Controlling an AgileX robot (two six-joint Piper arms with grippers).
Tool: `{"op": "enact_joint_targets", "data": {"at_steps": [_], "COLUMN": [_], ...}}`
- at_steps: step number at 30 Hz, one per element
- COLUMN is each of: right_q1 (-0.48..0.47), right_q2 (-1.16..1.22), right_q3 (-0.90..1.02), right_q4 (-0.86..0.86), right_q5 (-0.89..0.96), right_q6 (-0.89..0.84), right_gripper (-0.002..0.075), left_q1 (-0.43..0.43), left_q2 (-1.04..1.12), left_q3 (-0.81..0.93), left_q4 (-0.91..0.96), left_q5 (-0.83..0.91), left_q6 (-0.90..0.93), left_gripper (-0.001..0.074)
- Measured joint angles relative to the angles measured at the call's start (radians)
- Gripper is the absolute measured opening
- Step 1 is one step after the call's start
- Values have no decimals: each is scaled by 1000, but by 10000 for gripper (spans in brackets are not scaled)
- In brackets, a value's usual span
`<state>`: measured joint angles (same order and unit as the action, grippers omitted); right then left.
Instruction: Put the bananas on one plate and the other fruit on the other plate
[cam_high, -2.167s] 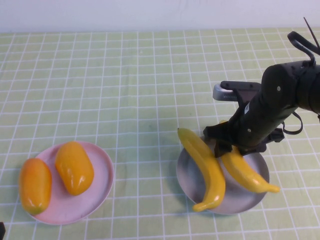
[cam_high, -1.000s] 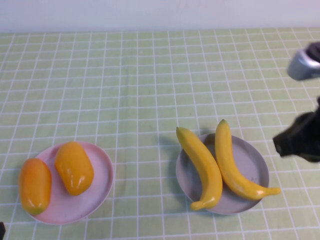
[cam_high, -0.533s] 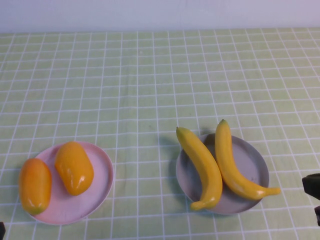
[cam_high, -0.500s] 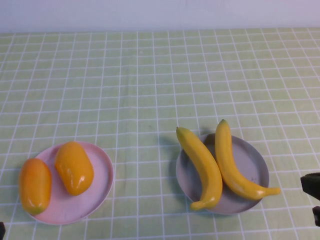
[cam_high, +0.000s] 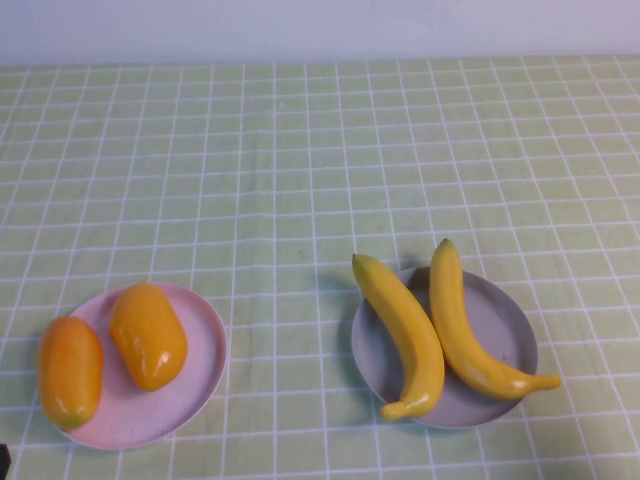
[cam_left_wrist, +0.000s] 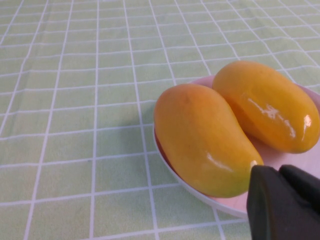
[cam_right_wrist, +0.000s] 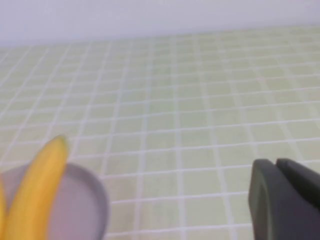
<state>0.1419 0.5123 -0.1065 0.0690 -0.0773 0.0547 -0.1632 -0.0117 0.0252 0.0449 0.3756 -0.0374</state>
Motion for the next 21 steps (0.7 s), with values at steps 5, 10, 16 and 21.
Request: {"op": "enact_joint_targets", "data": {"at_steps": [5,10,16,21], "right_q1": [-121,-143,-143,-143], "right_q2": [-214,-428,-520,-520], "right_q3": [118,130,130,132], "right_q4": [0,0,-2,-23], "right_q5": [-12,77,303,426], "right_q6": [0,0,0,0], "right_gripper": [-15,-15,-15,-15], "left_q1": [0,0,0,0], "left_q2": [0,0,-2,-2], "left_q3": [0,0,0,0], "left_q4": [0,0,0,0], "left_q5": [0,0,0,0], "left_q6": [0,0,0,0], "left_gripper": [-4,-4,-4,-4]}}
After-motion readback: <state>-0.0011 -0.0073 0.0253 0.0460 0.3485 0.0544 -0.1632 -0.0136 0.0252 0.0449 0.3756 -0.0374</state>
